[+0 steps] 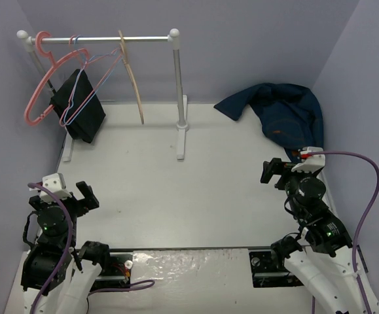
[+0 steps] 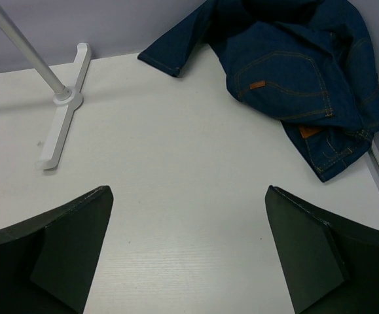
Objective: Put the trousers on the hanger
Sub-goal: Flatten out the trousers at the center of the board.
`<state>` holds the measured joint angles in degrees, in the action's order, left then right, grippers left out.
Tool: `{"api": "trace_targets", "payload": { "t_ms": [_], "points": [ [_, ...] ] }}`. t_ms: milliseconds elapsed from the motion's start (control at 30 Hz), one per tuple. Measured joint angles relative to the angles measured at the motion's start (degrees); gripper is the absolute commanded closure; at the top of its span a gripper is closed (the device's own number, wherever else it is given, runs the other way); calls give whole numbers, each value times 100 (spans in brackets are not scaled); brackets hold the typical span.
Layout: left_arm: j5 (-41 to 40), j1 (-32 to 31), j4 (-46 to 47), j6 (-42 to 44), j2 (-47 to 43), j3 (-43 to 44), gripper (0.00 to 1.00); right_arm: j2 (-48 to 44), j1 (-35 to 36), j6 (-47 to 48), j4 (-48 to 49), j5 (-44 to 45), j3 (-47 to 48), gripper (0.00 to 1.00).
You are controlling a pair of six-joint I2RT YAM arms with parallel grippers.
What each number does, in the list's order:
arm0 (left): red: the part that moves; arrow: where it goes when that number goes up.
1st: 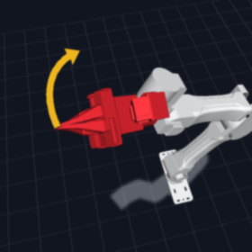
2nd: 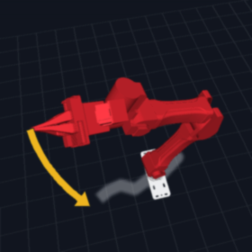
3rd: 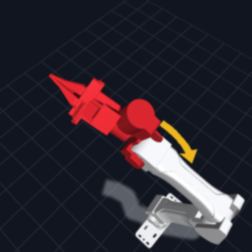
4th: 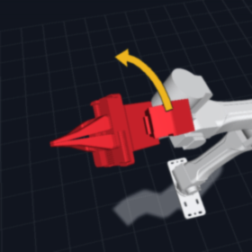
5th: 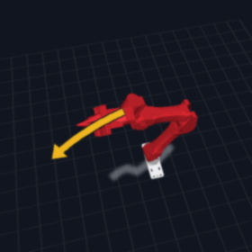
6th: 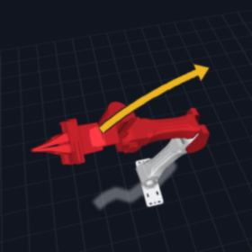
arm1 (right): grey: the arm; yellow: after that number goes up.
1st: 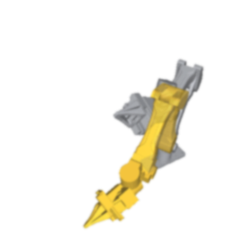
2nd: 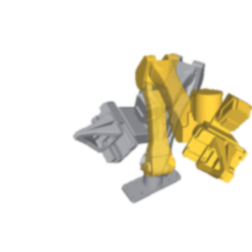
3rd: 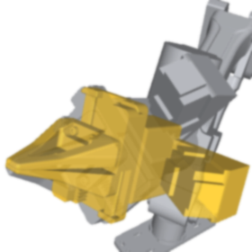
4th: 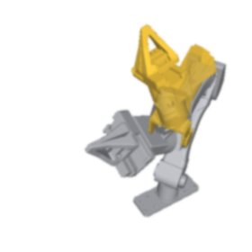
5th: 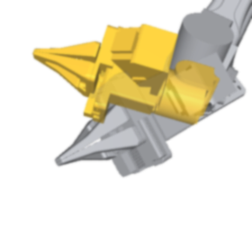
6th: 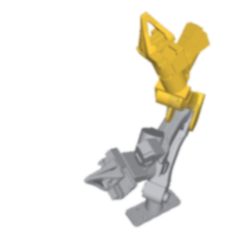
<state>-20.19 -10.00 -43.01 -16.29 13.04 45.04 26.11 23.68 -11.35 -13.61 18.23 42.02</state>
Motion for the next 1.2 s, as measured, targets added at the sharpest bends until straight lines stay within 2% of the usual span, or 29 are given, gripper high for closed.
{"api": "trace_targets", "payload": {
  "t_ms": [367,733,800,1000,1200],
  "points": [
    [208,0,130,20,150,-34,3,372,0,-64,-42,190,10,0],
    [453,0,198,-46,963,-50,3,1924,-102,-655,5,1246,403,0],
    [529,0,247,-62,1105,-54,3,2290,-324,-797,33,1198,492,0],
    [577,0,305,-70,1123,-81,3,3898,-1607,-1174,437,935,997,0],
    [579,0,378,-70,987,-81,3,5734,-2271,-1353,673,610,1766,0]
  ]
}}
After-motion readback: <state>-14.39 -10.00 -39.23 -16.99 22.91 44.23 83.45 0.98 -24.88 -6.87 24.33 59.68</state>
